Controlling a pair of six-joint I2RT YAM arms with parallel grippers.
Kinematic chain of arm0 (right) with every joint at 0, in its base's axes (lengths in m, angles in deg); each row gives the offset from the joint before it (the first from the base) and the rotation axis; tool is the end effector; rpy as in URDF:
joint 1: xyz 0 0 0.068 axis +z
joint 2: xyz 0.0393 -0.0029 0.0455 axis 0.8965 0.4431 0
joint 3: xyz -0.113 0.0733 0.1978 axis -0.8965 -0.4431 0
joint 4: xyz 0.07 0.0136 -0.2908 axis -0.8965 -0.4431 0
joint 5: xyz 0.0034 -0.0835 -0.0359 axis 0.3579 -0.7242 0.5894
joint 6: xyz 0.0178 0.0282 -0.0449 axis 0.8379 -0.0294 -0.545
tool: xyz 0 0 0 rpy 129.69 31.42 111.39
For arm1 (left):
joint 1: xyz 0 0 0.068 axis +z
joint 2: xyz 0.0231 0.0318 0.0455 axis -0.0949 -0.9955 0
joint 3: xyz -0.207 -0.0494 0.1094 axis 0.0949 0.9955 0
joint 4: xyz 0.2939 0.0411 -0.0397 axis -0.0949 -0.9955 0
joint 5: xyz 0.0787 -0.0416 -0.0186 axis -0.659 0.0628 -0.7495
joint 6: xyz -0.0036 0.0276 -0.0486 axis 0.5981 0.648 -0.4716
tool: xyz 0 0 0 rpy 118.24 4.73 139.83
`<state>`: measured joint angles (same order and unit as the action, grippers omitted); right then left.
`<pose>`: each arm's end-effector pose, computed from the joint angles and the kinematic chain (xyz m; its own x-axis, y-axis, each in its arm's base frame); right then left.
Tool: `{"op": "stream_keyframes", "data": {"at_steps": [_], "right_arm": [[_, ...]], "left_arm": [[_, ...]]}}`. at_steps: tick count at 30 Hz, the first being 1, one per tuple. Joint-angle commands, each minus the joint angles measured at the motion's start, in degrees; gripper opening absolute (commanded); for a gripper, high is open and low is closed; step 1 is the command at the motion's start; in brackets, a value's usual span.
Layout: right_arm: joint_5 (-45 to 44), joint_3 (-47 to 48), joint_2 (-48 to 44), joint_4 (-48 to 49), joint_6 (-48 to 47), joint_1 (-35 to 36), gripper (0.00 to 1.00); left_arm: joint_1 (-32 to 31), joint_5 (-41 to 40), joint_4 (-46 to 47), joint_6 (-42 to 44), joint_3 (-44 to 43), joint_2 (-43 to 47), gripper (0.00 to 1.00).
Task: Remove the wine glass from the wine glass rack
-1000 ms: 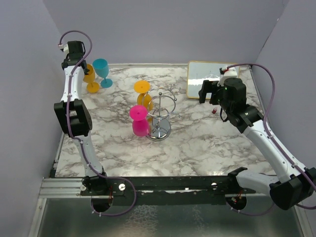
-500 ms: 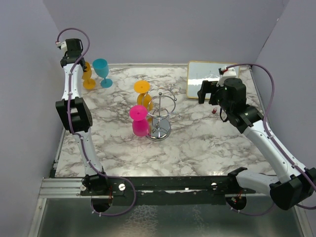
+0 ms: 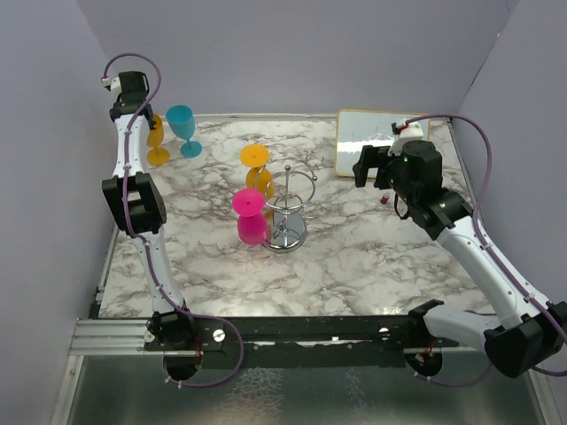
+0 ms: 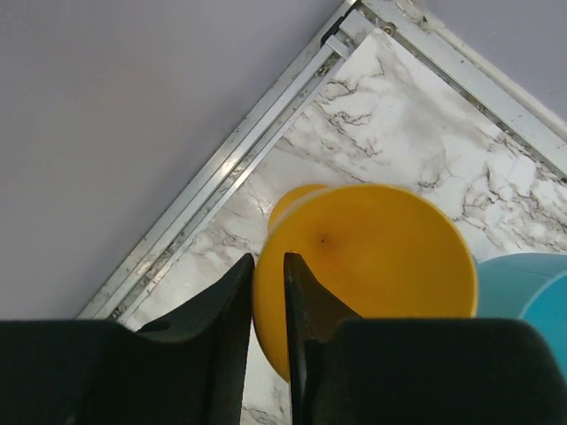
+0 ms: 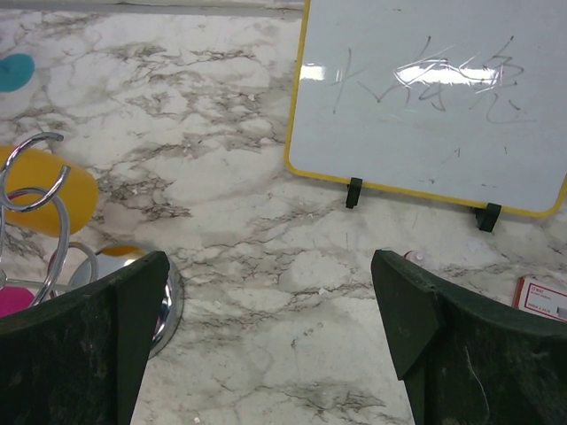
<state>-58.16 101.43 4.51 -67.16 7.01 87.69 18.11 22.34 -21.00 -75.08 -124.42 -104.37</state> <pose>0.2849 0.1190 0.3278 -0.4200 0.0594 -0.9056 -0.1545 0.9786 0.1358 0.5254 0.1330 0.2691 -0.4290 -0.4555 -0.7801 -0.6892 0.7233 -0.0433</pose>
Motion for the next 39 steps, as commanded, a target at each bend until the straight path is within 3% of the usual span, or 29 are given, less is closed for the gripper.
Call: {"op": "stream_keyframes", "data": {"at_steps": [1, 9, 15, 20, 24, 29, 31, 34, 36, 39], "right_arm": [[2.27, 0.12, -0.87, 1.17, -0.41, -0.17, 1.0], [3.81, 1.57, 0.03, -0.34, 0.24, -0.17, 1.0], [2.0, 3.89, 1.94, -4.58, 3.23, -0.17, 1.0], [5.36, 2.19, -0.04, -3.46, 6.15, -0.17, 1.0], [6.86, 1.7, -0.54, -4.73, 7.98, -0.17, 1.0], [10.7, 2.03, -0.26, -8.91, 11.82, -0.17, 1.0], [13.37, 1.49, -1.38, -9.22, 13.15, -0.17, 1.0], [16.34, 0.73, -3.84, -10.49, 14.62, -0.17, 1.0], [17.71, -0.52, -5.88, -10.78, 15.72, -0.17, 1.0], [19.32, -3.49, -8.93, -9.68, 16.66, -0.17, 1.0]], "left_arm": [[0.49, 0.87, -0.35, 0.52, -2.92, 0.14, 0.27], [0.56, 0.74, -0.39, 1.93, -1.08, 5.4, 0.45], [1.29, 0.79, 0.06, -0.58, 8.21, 15.3, 0.67], [1.36, 2.35, 2.01, -1.07, 15.8, 24.17, 0.82], [1.32, 8.31, 3.73, -3.12, 22.51, 32.24, 0.84], [0.42, 24.61, 14.91, -5.8, 43.65, 48.4, 0.84], [-1.52, 29.54, 20.21, -5.6, 51.79, 54.83, 0.84], [-6.38, 28.78, 23.83, -4.55, 60.5, 63.38, 0.89], [-9.33, 29.86, 24.68, -4.24, 64.72, 67.93, 0.9], [-12.22, 37.58, 24.52, -4.04, 69.04, 71.7, 0.9]]}}
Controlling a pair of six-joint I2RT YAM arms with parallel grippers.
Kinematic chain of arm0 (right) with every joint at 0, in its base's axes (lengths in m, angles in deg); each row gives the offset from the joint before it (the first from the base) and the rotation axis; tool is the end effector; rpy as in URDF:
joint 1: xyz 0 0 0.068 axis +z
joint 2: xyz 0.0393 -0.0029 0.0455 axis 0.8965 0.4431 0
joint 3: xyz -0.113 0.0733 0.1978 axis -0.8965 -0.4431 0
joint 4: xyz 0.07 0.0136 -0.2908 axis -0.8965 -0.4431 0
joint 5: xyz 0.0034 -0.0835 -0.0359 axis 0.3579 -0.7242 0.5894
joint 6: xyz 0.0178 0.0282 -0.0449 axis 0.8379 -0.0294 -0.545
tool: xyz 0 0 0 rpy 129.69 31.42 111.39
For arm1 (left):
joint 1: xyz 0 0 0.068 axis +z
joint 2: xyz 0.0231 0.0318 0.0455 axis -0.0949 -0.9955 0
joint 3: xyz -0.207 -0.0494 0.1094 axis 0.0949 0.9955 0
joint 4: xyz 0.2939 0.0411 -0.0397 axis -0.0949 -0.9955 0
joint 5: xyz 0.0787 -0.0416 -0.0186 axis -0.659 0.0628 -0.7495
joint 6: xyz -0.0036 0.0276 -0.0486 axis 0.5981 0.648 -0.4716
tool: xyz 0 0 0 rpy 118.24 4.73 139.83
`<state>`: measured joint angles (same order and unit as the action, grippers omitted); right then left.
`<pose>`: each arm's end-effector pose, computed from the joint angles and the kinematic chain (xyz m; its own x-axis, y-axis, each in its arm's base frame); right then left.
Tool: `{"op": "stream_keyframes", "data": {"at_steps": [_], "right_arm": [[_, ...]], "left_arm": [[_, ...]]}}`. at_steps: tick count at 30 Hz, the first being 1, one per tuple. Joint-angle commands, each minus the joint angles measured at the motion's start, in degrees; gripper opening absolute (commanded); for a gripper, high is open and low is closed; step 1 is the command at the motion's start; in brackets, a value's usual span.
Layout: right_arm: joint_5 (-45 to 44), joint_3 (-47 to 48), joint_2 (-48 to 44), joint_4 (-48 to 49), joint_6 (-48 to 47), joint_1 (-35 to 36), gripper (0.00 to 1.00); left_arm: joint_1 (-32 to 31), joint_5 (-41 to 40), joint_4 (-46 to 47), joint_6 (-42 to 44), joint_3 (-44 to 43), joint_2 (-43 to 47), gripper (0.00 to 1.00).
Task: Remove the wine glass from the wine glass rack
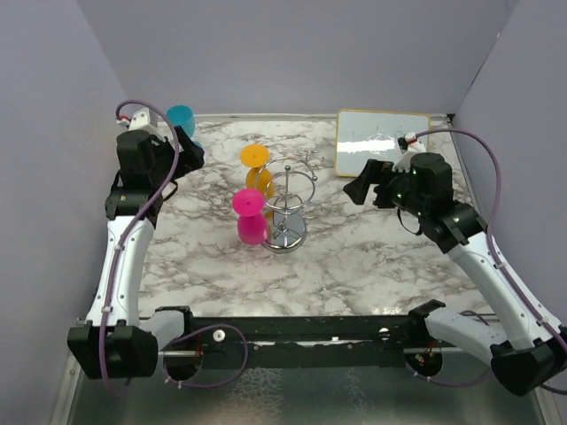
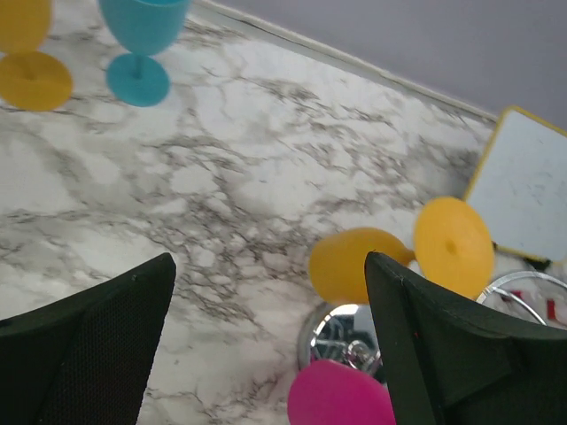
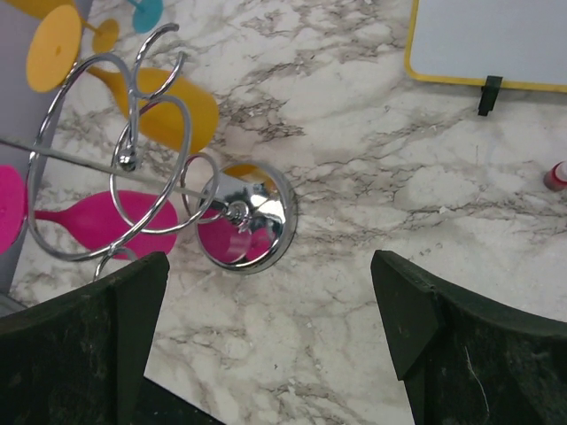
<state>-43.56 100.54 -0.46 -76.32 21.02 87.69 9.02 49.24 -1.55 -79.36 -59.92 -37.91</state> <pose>0.2572 0.1174 0.3295 -0.6076 0.2294 -0.7604 -0.2062 0.8790 0.4299 0.3155 0.0165 0.3546 -0.3260 -0.4663 -0.8224 -0.1475 0.8843 -0.4429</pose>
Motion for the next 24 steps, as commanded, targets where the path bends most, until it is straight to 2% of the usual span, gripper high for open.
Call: {"op": "stream_keyframes", "data": {"at_steps": [1, 6, 13, 19, 21, 24], "right_arm": [[4.65, -3.49, -4.78, -0.23, 2.97, -0.17, 1.0], [4.74, -5.21, -5.54, 1.79, 4.57, -0.17, 1.0], [6.68, -1.91, -1.14, 2.13, 3.75, -0.17, 0.99], [6.35, -2.52, -0.56, 3.14, 2.11, -0.17, 0.99], [5.42, -3.09, -1.16, 3.41, 1.71, -0.17, 0.99], [4.46, -5.05, -3.15, 4.95, 1.91, -0.17, 0.99]], "left_arm": [[-3.92, 12.8, 4.67, 0.43, 5.52, 6.23, 0.9], [-7.74, 17.83, 1.98, 0.1, 9.86, 12.69, 0.89], [-8.76, 18.98, -4.5, -9.25, 14.26, 20.35, 0.79], [-10.58, 24.73, -5.64, -16.44, 19.22, 20.35, 0.71], [-11.1, 22.33, -7.08, -15.88, 19.22, 20.75, 0.7], [-11.83, 23.21, -7.42, -16.66, 19.42, 19.99, 0.74]]}}
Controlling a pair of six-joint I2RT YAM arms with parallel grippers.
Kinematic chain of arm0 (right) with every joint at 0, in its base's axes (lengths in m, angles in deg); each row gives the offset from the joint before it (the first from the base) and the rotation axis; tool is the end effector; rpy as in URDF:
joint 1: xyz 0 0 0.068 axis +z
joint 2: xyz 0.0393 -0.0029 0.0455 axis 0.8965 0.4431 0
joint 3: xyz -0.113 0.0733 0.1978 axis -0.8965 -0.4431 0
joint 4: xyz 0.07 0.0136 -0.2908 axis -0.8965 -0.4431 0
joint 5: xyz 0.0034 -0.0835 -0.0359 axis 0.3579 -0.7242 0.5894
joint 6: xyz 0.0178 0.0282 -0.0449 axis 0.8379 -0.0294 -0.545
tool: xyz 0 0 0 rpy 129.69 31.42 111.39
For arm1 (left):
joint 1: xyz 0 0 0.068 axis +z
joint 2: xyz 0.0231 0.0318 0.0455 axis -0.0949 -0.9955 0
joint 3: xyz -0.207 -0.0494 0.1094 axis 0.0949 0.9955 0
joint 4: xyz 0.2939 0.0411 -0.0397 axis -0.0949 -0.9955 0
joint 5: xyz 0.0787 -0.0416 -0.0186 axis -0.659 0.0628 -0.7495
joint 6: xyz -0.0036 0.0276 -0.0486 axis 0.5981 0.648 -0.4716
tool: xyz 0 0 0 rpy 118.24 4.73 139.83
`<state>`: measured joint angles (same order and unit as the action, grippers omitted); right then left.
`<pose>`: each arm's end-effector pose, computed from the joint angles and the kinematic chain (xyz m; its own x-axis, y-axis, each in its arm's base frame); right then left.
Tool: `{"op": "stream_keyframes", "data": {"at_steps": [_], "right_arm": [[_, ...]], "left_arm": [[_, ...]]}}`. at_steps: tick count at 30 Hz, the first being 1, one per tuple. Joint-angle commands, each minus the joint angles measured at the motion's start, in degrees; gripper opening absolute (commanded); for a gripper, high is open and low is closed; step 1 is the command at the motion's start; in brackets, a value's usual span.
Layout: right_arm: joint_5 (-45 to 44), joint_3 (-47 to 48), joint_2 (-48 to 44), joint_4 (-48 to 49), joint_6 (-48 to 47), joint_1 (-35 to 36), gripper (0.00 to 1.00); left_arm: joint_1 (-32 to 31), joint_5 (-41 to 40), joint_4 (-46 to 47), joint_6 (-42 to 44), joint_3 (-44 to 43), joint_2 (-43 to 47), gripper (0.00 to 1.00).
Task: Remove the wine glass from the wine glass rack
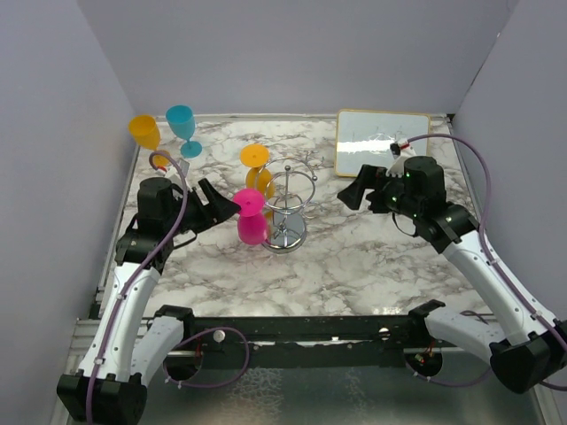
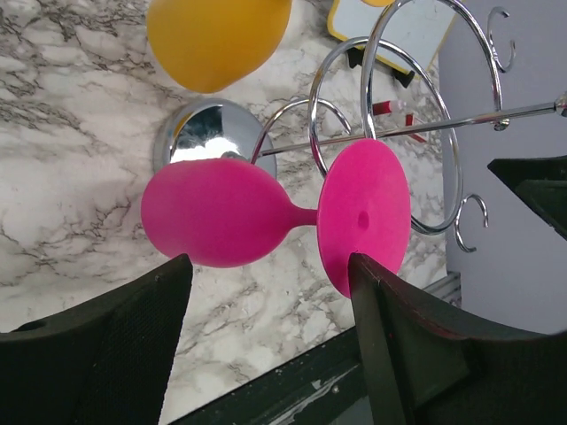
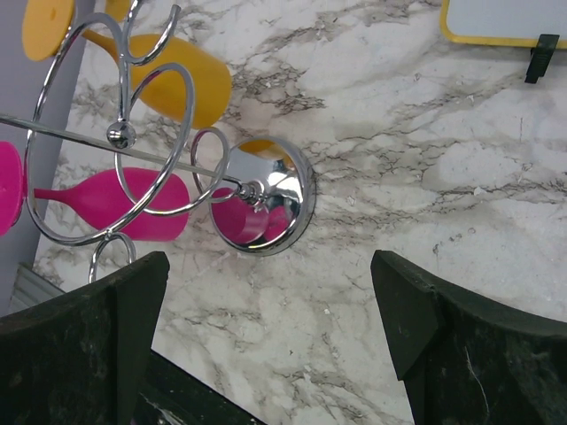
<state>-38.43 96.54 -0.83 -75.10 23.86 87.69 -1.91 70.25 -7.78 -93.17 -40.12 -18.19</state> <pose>0.2559 0.1205 0.3068 -0.6776 0.2401 -0.6951 -0.2143 0.8397 0.4989 0.2380 -0.0477 0.3014 -0.6686 -0.5018 -0.5488 0.0846 0.6818 -0.7266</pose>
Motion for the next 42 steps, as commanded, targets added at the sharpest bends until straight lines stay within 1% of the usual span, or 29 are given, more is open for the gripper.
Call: {"op": "stream_keyframes", "data": {"at_steps": [1, 4, 8, 11, 15, 20, 27, 31, 36, 39, 42], "right_arm": [[-0.77, -1.67, -3.29, 4.35, -0.85, -0.17, 0.99], [-1.11, -2.71, -4.31, 5.21, -0.94, -0.17, 0.98], [-2.08, -2.74, -4.12, 5.14, -1.75, -0.15, 0.98], [-2.2, -2.69, -3.48, 5.29, -1.85, -0.17, 0.98], [-1.72, -2.54, -3.09, 5.27, -1.47, -0.17, 0.98], [-1.93, -3.17, -3.62, 5.63, -1.26, -0.17, 0.98], [-2.72, -3.67, -4.02, 5.34, -1.41, -0.17, 0.98], [-2.6, -3.95, -4.05, 5.4, -1.32, -0.17, 0.98], [-2.56, -4.26, -4.21, 5.36, -1.21, -0.17, 0.98], [-2.47, -4.47, -4.18, 5.44, -1.09, -0.17, 0.98], [-2.47, -4.57, -4.22, 5.36, -1.08, -0.17, 0.98]], "left_arm": [[-1.17, 2.77, -1.25, -3.12, -0.47, -0.07, 0.74], [-1.96, 3.94, -1.26, -3.84, -0.89, -0.04, 0.72], [-2.48, 6.26, -0.53, -7.2, -0.58, -0.07, 0.69], [-2.58, 8.19, 1.23, -9.89, -0.15, -0.78, 0.6], [-2.58, 7.44, 1.43, -12.29, -0.84, -1.73, 0.5], [-2.58, 7.18, 3.78, -16.15, 1.29, -2.13, 0.42], [-2.58, 5.84, 4.59, -16.94, 1.15, -1.95, 0.36], [-2.59, 5.97, 5.23, -17.54, 1.78, -1.81, 0.29], [-2.58, 5.53, 5.57, -18.34, 2.15, -1.23, 0.27], [-2.58, 5.56, 6.09, -19.26, 2.52, -0.83, 0.23], [-2.58, 5.71, 6.09, -19.46, 2.64, -0.73, 0.16]]}}
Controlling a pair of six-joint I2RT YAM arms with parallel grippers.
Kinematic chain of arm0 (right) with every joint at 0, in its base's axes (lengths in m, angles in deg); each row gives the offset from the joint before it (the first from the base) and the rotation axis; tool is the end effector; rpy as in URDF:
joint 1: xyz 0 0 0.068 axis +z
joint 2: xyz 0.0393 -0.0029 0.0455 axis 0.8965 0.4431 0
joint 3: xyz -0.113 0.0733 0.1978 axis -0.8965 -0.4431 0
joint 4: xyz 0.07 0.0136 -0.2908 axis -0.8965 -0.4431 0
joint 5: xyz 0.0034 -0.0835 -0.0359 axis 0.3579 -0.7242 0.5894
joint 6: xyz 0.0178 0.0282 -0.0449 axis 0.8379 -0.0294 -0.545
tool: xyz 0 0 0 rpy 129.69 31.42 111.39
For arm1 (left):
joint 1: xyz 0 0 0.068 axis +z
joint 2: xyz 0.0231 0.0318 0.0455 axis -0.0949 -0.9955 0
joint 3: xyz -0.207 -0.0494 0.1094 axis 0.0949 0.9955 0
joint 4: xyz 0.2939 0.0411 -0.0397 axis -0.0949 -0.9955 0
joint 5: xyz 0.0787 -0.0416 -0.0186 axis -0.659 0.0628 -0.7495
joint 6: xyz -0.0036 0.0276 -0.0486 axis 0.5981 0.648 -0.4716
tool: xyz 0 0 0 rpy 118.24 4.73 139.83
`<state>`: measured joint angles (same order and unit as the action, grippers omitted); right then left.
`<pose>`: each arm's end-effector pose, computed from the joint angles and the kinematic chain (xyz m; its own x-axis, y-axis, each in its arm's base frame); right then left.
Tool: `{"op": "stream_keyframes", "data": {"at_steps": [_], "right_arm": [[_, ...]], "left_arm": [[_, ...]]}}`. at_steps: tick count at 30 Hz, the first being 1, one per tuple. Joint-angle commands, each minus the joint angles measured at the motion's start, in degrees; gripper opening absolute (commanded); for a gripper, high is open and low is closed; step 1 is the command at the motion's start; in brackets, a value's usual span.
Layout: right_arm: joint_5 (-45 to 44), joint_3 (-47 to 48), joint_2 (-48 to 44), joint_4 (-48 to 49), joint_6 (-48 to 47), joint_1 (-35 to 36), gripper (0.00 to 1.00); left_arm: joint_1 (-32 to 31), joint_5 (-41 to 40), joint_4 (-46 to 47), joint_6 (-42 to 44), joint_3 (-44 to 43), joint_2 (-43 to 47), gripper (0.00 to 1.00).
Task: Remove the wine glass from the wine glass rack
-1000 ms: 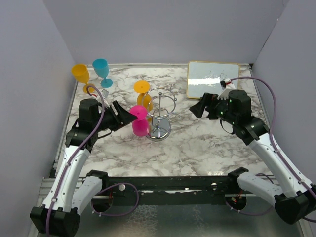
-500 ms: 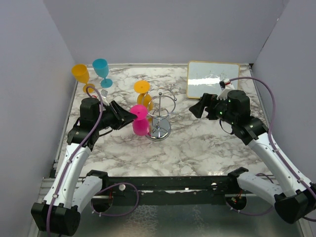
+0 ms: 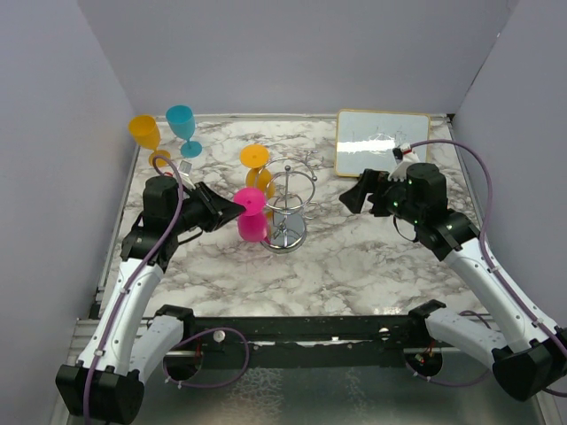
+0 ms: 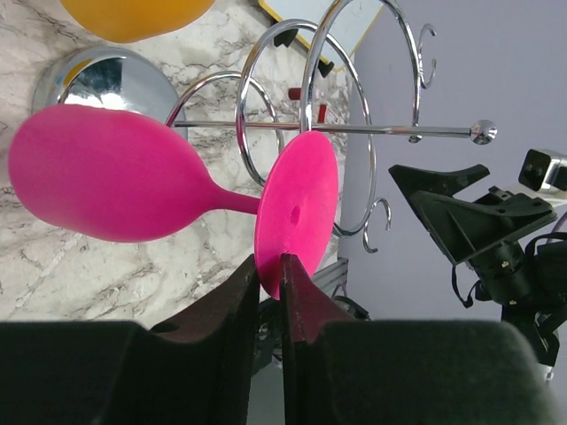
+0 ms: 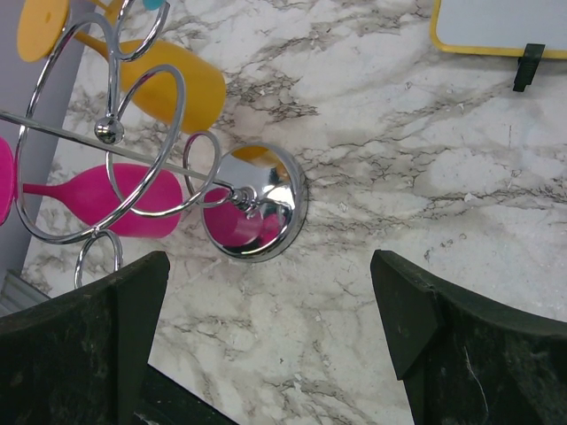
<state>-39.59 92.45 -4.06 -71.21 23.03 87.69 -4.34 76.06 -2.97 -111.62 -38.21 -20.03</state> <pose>0.2498 0.1170 0.3006 -0.6326 0.2481 -0.7336 -0.2350 0.8412 0.4871 0.2437 -0.0626 0.2903 -0.7446 -0.6116 -0.2674 -0.0583 0.4586 -0.8867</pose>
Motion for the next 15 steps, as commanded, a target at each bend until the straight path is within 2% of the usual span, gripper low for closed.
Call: {"op": "stream_keyframes", "data": {"at_steps": [1, 15], "right_arm": [[-1.31, -0.49, -1.0, 1.42, -0.25, -0.17, 0.98], [-1.13, -0.56, -0.82, 1.83, -0.16, -0.17, 0.98]], "left_arm": [[-0.15, -0.17, 1.27, -1.24, 0.83, 1.41, 0.13], [-0.15, -1.8, -0.19, -5.48, 2.37, 5.13, 0.01]]}}
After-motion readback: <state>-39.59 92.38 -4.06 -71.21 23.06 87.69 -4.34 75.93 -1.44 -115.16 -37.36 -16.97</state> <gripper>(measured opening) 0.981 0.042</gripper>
